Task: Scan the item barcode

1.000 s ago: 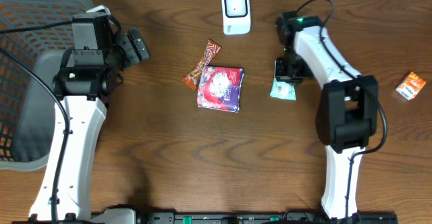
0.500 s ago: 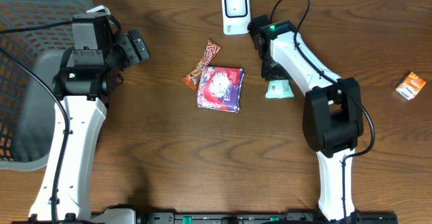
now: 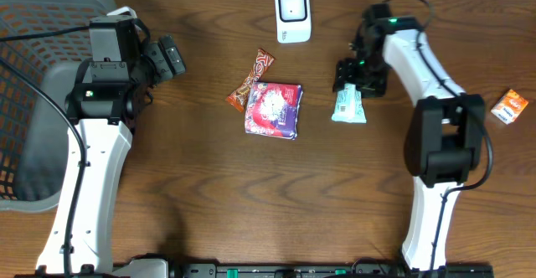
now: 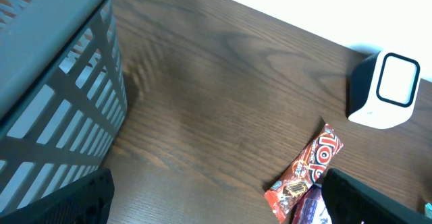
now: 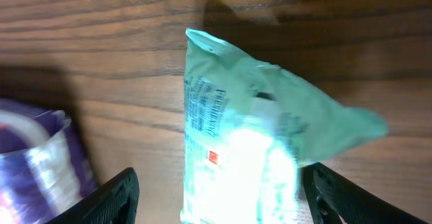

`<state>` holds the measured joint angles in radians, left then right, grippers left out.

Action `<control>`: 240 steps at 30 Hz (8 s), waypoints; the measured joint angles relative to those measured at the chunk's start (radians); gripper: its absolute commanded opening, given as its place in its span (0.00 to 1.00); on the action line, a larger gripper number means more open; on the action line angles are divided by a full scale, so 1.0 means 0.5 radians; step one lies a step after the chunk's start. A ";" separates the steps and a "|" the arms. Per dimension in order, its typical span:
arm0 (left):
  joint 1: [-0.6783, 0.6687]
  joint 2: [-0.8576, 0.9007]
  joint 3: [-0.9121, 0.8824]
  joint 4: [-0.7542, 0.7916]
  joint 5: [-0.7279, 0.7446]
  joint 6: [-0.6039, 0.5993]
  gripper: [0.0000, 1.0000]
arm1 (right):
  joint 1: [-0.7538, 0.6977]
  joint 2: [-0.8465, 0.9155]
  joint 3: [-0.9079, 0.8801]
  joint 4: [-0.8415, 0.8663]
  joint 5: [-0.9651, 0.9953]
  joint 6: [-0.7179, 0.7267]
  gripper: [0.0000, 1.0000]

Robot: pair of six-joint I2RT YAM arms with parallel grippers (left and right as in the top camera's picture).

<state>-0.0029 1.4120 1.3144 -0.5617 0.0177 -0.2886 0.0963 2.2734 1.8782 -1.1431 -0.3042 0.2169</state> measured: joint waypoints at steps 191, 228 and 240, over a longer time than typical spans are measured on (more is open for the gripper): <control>0.000 0.000 0.000 0.001 0.000 0.000 0.98 | -0.545 0.010 0.378 0.704 0.919 0.468 0.01; 0.000 0.000 -0.001 0.001 0.000 0.000 0.98 | -0.681 0.012 0.378 -0.075 -0.401 0.364 0.99; 0.000 0.000 0.000 0.001 0.000 0.000 0.98 | 0.005 0.012 0.378 -0.195 0.034 0.362 0.99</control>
<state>-0.0029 1.4120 1.3144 -0.5613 0.0177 -0.2886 0.0990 2.2795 2.0670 -1.2407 -0.2871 0.3981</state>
